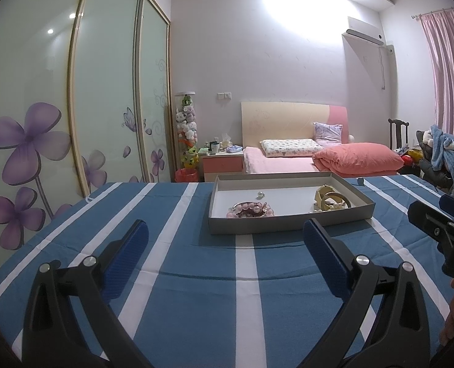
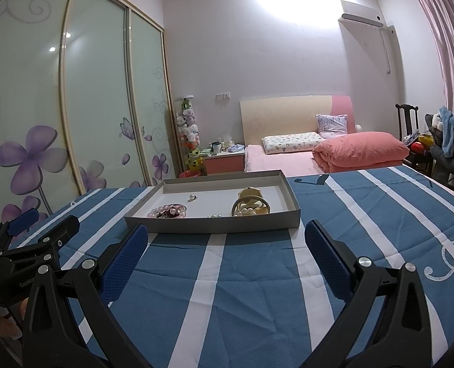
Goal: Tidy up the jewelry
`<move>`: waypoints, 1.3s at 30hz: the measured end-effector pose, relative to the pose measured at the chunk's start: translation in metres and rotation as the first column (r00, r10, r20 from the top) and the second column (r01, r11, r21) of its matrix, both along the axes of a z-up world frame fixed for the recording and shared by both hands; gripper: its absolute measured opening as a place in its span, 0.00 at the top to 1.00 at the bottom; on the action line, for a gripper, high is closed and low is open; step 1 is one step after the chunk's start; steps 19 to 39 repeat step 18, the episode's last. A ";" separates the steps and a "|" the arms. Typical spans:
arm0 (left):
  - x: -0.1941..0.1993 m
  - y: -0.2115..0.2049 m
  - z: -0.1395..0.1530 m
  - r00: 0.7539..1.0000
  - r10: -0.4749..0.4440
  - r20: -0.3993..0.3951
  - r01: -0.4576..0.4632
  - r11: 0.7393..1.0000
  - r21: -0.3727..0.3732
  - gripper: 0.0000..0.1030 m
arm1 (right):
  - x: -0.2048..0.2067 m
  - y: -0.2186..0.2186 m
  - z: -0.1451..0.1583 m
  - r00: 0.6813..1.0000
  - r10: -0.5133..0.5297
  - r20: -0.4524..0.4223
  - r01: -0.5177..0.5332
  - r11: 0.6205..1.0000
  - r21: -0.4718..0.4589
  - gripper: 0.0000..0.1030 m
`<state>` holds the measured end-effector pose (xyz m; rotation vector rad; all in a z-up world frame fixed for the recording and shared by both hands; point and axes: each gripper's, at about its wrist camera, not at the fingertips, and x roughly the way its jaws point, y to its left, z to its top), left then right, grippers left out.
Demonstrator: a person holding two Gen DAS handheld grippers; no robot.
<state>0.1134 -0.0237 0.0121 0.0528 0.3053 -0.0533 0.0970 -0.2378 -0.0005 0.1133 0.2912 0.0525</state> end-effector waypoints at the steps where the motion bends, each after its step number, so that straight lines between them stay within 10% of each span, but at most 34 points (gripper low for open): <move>1: 0.000 0.000 0.000 1.000 0.000 0.000 0.000 1.000 -0.001 0.04 | 0.000 0.000 0.000 1.000 0.000 0.000 0.000 1.000 0.000 0.02; 39: 0.001 0.000 0.001 1.000 0.002 -0.002 -0.002 1.000 -0.008 0.04 | 0.000 0.005 -0.003 1.000 0.004 0.000 -0.004 1.000 0.000 0.02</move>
